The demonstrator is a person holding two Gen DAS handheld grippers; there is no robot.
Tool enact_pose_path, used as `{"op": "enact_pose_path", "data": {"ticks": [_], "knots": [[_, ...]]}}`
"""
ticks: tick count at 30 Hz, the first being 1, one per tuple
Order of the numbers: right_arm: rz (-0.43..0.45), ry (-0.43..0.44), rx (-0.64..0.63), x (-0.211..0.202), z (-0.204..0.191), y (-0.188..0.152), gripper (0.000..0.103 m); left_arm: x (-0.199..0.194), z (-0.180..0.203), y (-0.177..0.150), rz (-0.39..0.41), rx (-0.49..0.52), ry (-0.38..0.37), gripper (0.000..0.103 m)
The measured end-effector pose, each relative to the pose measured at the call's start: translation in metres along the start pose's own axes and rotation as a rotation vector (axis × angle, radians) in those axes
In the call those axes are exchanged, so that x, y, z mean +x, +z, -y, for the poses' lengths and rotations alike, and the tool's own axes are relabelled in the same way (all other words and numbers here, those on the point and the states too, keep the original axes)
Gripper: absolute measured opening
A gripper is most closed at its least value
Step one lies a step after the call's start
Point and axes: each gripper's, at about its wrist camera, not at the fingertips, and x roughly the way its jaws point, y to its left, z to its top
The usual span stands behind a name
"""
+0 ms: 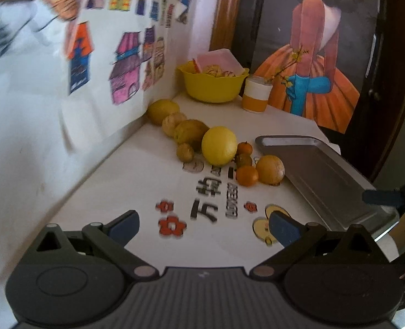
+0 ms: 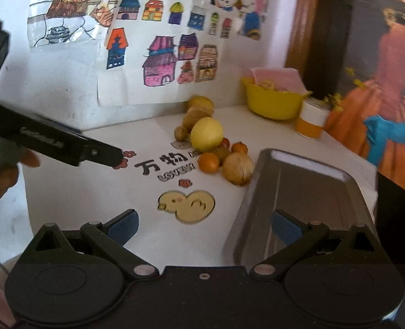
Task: Organize fruits
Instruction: 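Grasp the large brown round fruit with the right tool while the left tool grasps a tangerine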
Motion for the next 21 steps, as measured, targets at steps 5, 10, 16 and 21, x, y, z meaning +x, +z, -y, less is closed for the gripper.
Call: {"op": "enact_pose_path", "data": {"ticks": [5, 10, 16, 21], "knots": [[-0.047, 0.071, -0.037, 0.017, 0.029, 0.022, 0.102, 0.028, 0.010, 0.023, -0.038, 0.074, -0.019, 0.103], [-0.068, 0.050, -0.101, 0.036, 0.053, 0.036, 0.102, 0.060, 0.021, 0.037, -0.070, 0.152, -0.035, 0.103], [-0.044, 0.075, -0.312, 0.064, 0.069, 0.039, 0.101, 0.090, 0.034, 0.043, -0.069, 0.238, -0.054, 0.102], [-0.055, 0.108, -0.387, 0.089, 0.075, 0.043, 0.094, 0.110, 0.038, 0.044, -0.102, 0.273, -0.065, 0.097]]}}
